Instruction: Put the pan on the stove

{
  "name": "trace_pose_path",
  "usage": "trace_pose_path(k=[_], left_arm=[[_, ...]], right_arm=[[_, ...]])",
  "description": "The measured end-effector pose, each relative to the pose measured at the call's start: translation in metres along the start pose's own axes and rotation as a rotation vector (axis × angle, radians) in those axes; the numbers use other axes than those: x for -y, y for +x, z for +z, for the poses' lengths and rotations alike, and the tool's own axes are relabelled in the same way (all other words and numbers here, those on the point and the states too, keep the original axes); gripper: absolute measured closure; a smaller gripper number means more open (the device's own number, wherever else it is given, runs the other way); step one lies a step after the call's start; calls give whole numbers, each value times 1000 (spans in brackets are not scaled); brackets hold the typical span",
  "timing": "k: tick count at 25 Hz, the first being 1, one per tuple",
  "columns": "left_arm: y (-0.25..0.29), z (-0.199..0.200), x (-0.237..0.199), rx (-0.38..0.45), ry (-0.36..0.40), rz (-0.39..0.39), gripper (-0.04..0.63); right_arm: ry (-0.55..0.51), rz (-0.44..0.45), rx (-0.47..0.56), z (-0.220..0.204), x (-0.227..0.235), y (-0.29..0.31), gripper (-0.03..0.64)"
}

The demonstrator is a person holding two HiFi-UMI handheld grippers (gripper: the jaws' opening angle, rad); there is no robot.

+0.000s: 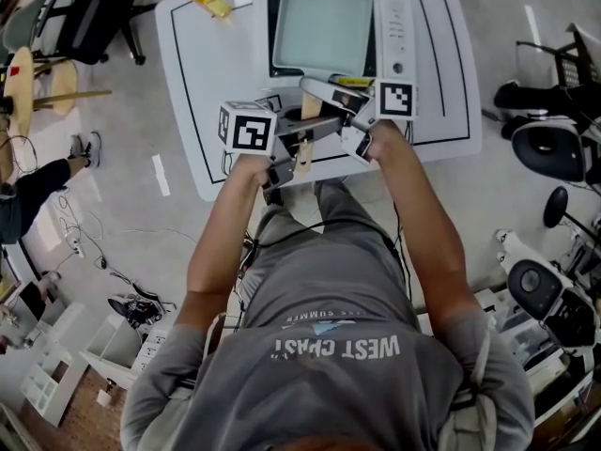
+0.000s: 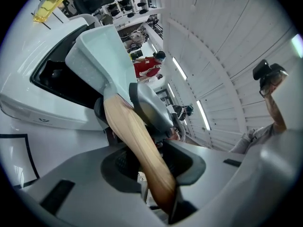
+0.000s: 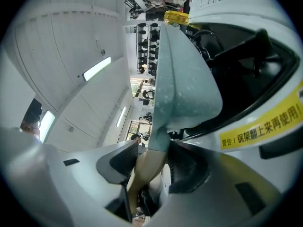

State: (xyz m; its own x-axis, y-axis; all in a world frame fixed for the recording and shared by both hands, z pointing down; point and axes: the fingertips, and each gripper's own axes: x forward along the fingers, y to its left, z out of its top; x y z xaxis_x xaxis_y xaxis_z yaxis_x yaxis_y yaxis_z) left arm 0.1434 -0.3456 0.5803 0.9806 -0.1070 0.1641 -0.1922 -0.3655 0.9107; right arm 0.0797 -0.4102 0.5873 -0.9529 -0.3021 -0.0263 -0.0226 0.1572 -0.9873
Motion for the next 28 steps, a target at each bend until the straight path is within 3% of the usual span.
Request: trace_pose_path(k=[13,14,15,17,22,28], left_arm=[[-1,14,4,56,7,-25,460],[-2,15,8,72,-3,-44,423],[-4,16,12,86,-23,-73,331],[-8,16,18,102,-63,-117,313],[-20,15,14,96,-20,-64,313],[-38,12,21,112,-5,-49,313]], right_arm=[[68,-15,37,12,4,-1,434],[74,-23,49,14,5,-2,434],[79,-31,61,18,6,-3,434],[82,-52,77,26,10,-4,436],[73,-94,103,38,12,-6,427],[77,-126,165,37,5,-9,356]])
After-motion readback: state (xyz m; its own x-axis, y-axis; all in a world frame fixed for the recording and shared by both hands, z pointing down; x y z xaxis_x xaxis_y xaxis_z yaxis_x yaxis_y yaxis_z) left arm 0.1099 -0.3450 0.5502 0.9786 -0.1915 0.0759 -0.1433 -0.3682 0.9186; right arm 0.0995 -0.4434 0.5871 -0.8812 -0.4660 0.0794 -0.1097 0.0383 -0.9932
